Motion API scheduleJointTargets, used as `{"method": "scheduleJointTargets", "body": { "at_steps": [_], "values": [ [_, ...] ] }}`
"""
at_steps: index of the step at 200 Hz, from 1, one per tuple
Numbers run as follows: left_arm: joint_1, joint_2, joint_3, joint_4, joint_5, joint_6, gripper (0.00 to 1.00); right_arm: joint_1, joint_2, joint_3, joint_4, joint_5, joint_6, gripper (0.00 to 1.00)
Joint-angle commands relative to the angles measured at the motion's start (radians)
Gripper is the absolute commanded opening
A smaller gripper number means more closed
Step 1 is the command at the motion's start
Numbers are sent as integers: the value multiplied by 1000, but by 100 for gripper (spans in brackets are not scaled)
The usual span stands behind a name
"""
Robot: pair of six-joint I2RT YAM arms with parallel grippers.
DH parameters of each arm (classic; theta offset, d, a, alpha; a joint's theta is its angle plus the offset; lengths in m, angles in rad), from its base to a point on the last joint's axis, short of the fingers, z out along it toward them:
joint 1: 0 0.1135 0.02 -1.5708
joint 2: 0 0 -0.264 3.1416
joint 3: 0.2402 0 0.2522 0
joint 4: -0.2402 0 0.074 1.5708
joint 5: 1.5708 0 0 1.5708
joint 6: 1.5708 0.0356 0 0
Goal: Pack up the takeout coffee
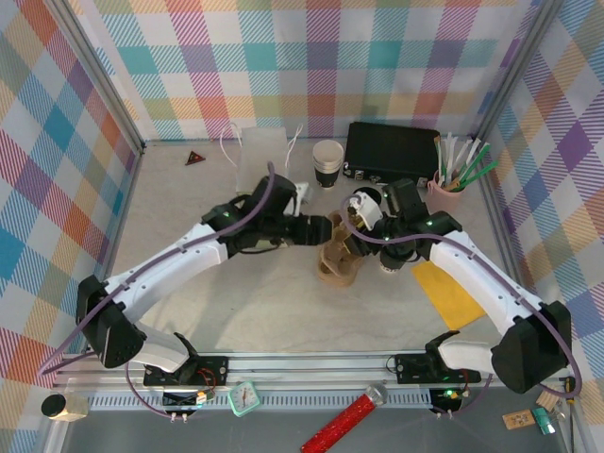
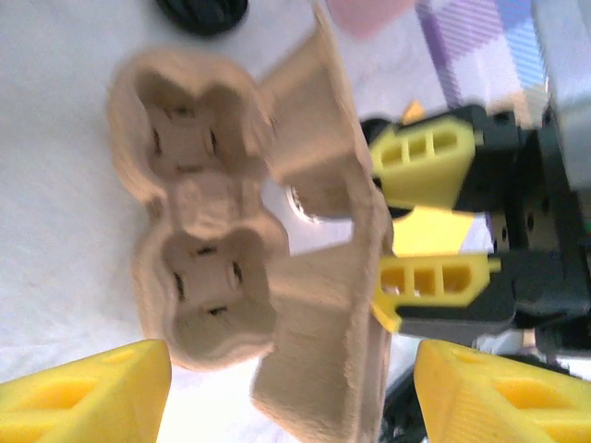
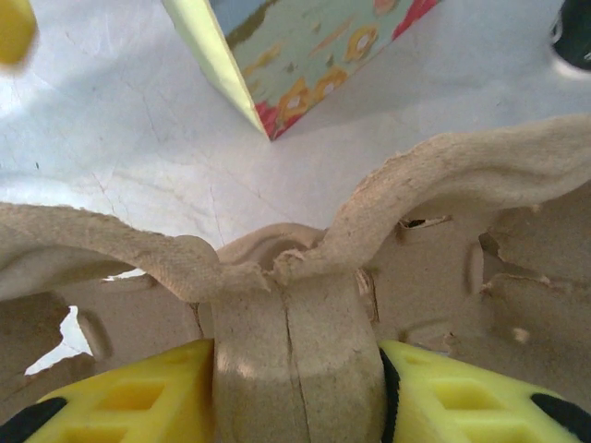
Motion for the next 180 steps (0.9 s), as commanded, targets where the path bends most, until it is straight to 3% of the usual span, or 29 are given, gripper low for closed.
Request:
{"method": "scheduleJointTargets", "body": {
  "at_steps": [1, 54, 95, 180],
  "values": [
    [59, -60, 144, -144, -71, 47, 70, 5, -48, 65, -10, 11, 35, 47],
    [252, -3, 490, -486, -270, 102, 69, 5, -41, 189, -25, -4, 75, 47],
    [380, 81, 511, -501, -366, 132, 66, 8, -28, 253, 9, -26, 122, 47],
    [432, 341, 597, -451, -398, 204, 63, 50, -15, 303, 12, -18, 142, 48]
  ]
}}
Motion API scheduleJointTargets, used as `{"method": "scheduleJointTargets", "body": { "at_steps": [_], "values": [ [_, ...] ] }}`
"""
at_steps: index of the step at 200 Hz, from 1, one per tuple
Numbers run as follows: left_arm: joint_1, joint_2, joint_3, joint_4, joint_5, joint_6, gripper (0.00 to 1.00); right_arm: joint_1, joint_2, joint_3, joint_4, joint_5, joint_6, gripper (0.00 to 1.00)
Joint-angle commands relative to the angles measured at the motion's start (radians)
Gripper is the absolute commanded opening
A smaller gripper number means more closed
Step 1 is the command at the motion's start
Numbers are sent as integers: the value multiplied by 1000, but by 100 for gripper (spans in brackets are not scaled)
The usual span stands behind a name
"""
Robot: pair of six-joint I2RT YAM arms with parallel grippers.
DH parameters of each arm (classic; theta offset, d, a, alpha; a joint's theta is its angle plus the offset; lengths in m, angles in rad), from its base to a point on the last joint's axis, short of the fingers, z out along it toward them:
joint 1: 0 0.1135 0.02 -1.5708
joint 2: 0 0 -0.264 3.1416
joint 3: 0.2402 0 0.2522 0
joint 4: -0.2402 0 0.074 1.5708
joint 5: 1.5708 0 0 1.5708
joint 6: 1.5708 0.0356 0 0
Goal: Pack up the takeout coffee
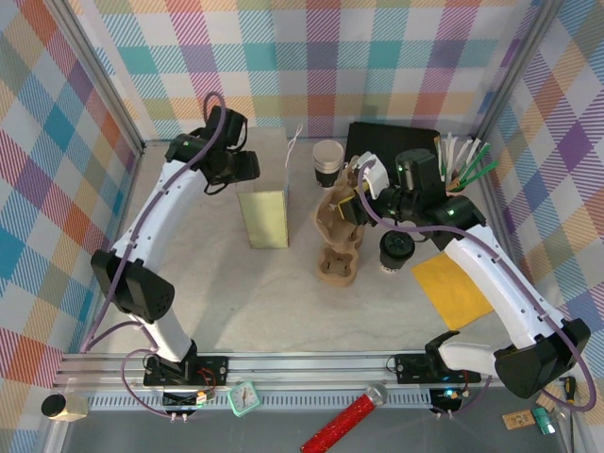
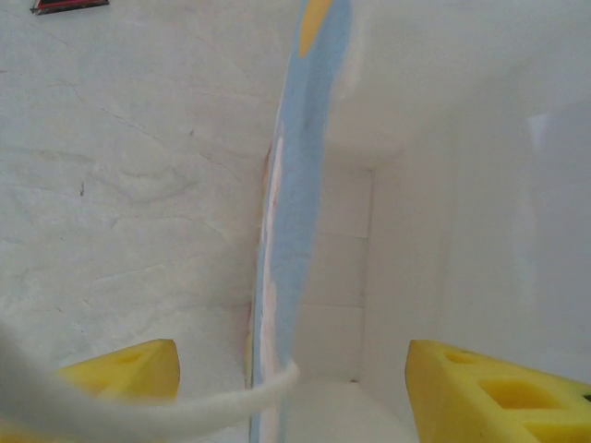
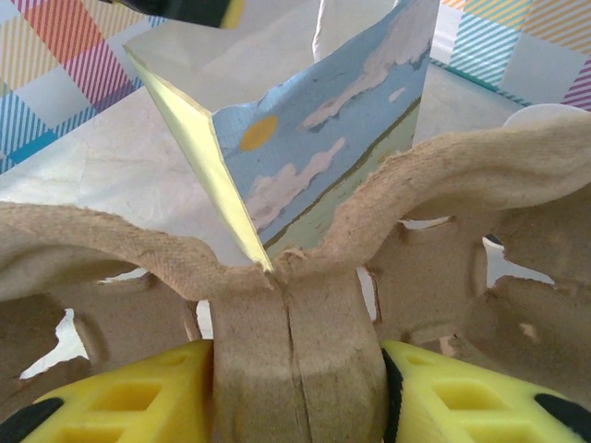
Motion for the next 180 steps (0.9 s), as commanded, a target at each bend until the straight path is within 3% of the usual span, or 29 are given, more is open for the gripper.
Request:
{"method": "scheduleJointTargets", "body": {
  "at_steps": [1, 45, 60, 83, 142, 180],
  "values": [
    [30, 32, 76, 11, -24, 48, 63, 17, 2, 37, 16, -15, 12, 48],
    [35, 119, 137, 42, -55, 115, 50, 50, 8, 52, 26, 1, 3, 48],
    [37, 142, 151, 50, -63, 133, 35, 60, 12, 63, 29, 2, 2, 48],
    [38, 155, 174, 59, -66, 170, 0, 71, 20, 80, 36, 8, 2, 48],
    [10, 31, 201, 84, -17, 367, 0, 117, 49, 141, 82, 17, 5, 48],
    [-33, -31, 160, 54, 81, 446, 0, 137, 65, 163, 124, 11, 1, 48]
  ]
}}
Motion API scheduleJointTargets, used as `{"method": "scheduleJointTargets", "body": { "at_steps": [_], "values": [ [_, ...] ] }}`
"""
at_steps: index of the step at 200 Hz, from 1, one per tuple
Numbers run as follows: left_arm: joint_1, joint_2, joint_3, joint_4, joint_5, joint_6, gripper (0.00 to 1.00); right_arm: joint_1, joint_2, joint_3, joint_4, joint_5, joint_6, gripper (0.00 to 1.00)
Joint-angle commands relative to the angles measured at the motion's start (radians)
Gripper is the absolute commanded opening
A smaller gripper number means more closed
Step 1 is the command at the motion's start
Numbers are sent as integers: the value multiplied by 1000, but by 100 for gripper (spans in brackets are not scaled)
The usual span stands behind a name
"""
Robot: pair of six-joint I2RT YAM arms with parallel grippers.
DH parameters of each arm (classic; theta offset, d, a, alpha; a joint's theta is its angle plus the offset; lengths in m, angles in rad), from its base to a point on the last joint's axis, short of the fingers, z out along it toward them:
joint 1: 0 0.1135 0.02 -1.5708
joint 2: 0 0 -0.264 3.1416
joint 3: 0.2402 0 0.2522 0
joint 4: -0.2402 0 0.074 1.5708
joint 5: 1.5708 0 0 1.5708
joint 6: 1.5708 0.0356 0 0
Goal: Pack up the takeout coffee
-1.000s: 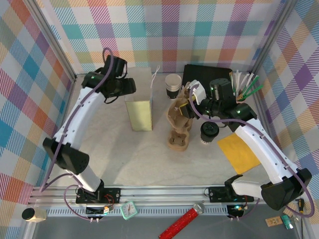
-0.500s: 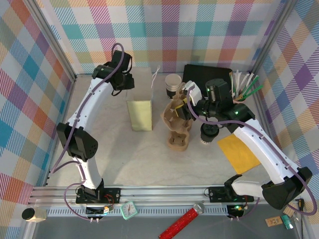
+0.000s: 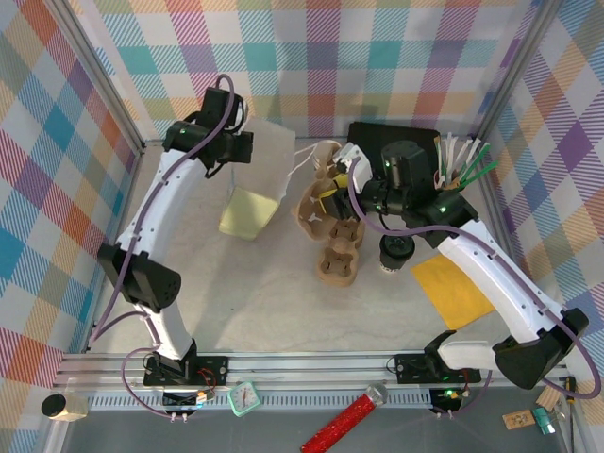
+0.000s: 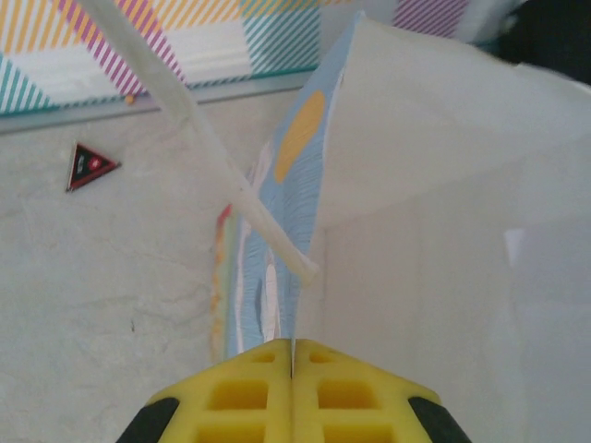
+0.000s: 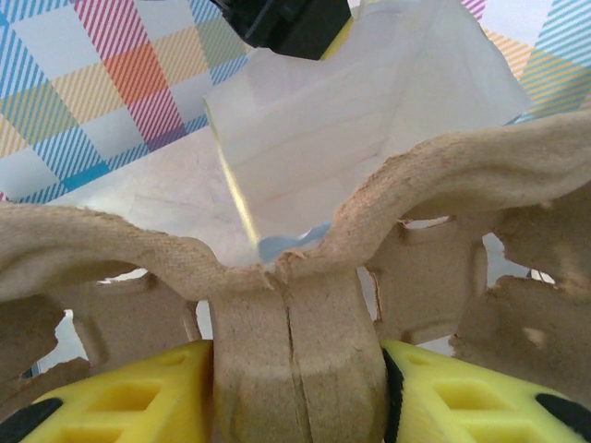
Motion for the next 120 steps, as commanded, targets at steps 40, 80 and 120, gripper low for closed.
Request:
{"method": "scheduleJointTargets", "body": {
  "at_steps": [40, 80, 120],
  "values": [
    [-93, -119, -102, 20, 87, 86, 0, 32, 37, 74, 125, -7, -6, 49],
    [-134, -122, -155, 36, 14, 82, 0, 53, 71, 127, 158, -2, -6, 49],
    [-134, -130, -152, 33, 1, 77, 0, 55, 81, 118, 166, 1, -6, 49]
  ]
}}
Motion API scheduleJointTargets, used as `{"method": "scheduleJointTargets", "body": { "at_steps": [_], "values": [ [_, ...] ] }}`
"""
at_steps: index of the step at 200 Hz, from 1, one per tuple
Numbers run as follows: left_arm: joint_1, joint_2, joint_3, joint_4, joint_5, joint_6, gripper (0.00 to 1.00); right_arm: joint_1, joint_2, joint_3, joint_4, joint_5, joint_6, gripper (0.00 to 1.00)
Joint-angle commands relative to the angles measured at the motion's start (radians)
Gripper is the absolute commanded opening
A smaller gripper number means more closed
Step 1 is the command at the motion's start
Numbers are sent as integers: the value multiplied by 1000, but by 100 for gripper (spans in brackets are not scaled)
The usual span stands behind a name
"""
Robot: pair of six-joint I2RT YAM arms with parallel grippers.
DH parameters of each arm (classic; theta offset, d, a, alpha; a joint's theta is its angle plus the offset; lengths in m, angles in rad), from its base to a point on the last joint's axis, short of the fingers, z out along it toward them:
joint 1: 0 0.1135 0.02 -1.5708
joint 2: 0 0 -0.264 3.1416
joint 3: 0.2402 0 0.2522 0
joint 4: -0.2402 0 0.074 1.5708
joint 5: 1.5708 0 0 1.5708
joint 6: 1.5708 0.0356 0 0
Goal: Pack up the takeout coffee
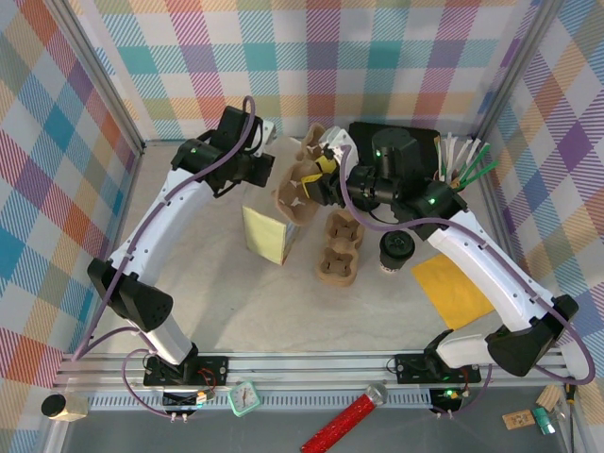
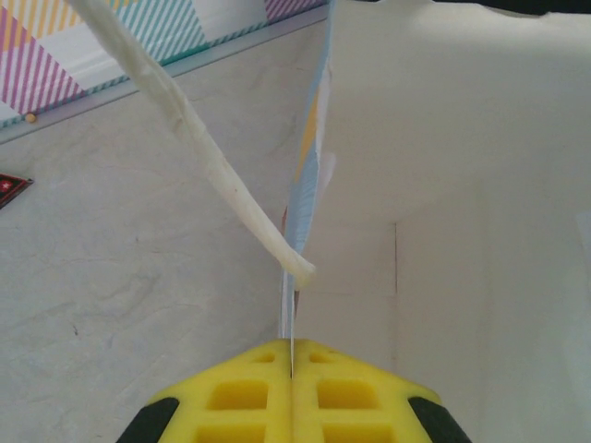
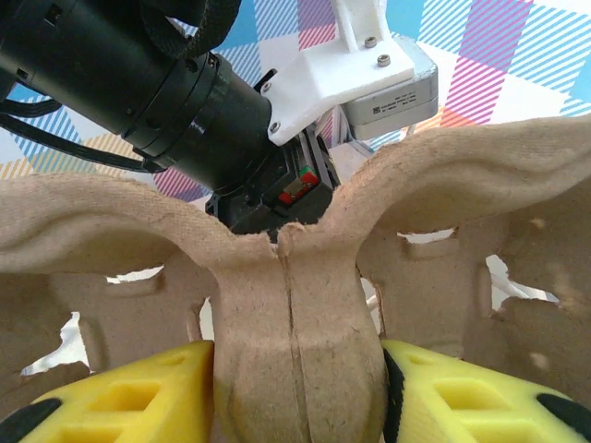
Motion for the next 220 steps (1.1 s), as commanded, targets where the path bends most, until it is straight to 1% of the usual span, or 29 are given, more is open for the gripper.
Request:
{"method": "scheduleJointTargets", "body": {
  "at_steps": [1, 41, 159, 193, 220],
  "values": [
    [-1, -19, 6, 13, -25, 10, 0, 7, 5, 18, 47, 0, -6, 49],
    [-10, -22, -1, 18, 27, -24, 0, 8, 42, -4, 75, -4, 2, 47],
    [-47, -30, -22, -5, 43, -6, 0, 8, 99, 19, 165, 9, -18, 48],
    [-48, -20, -18, -18, 15, 1, 0, 8, 94, 37, 190, 4, -10, 47],
    [-47, -16, -20, -14, -34, 0, 0, 8, 83, 65, 162, 22, -30, 48]
  ]
}}
